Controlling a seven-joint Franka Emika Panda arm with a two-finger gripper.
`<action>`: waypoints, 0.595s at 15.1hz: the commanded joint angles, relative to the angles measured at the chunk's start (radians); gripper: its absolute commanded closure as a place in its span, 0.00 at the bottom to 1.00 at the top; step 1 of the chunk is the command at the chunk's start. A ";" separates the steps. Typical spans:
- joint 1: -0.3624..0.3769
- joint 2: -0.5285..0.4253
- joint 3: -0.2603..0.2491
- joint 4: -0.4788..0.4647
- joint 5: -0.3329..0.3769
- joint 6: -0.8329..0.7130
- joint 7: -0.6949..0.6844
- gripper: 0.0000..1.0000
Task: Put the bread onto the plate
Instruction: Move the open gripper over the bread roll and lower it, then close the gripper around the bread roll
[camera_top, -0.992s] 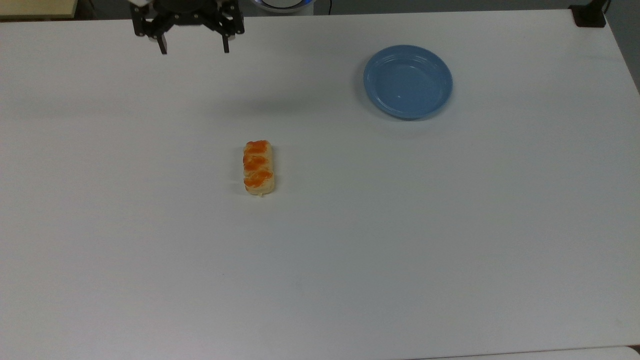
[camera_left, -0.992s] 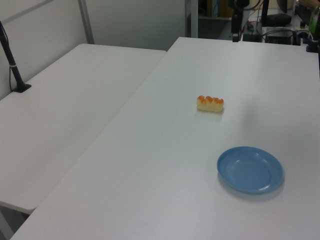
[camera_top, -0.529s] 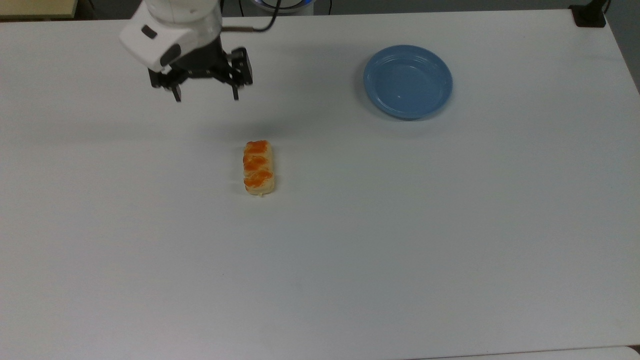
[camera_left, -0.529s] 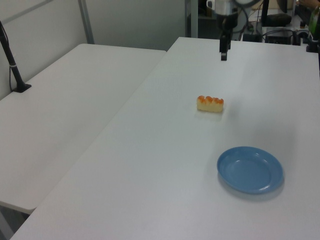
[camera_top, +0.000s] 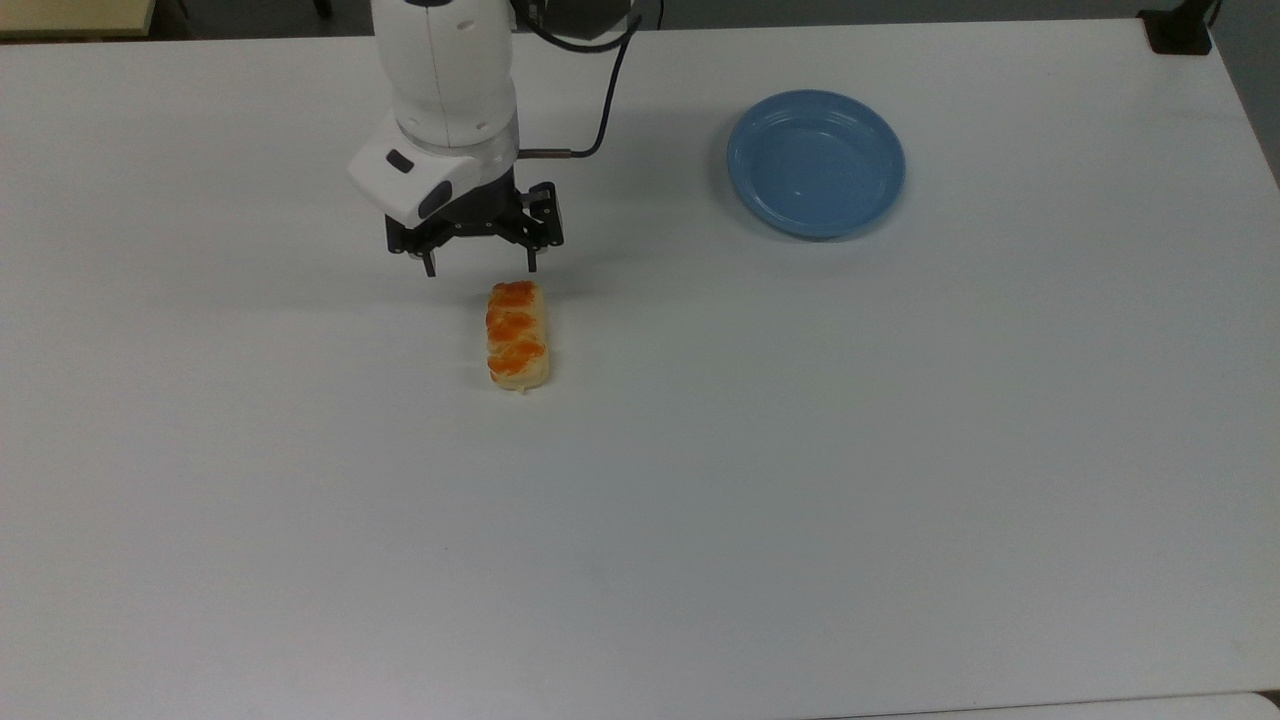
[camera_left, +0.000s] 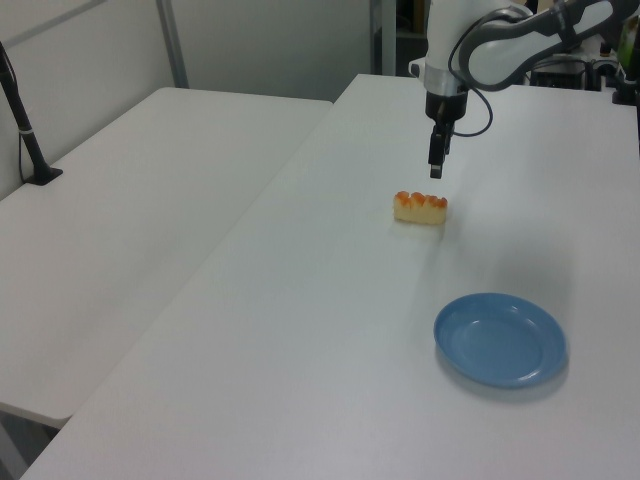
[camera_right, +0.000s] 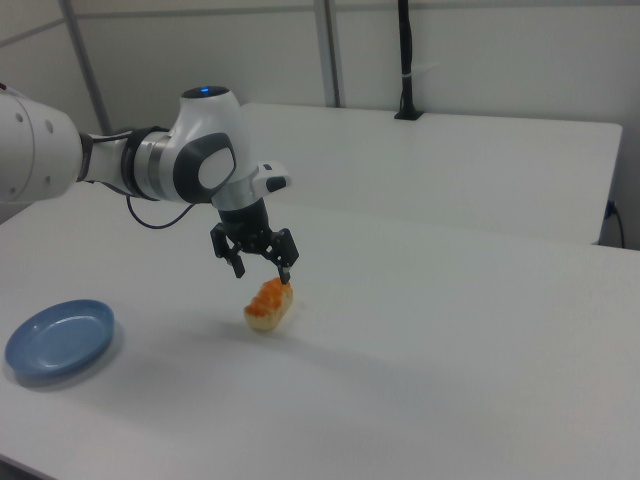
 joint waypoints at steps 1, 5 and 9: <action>0.029 0.046 -0.004 -0.021 0.015 0.123 0.094 0.00; 0.043 0.099 -0.004 -0.023 0.014 0.227 0.154 0.00; 0.052 0.120 -0.004 -0.024 -0.035 0.226 0.149 0.11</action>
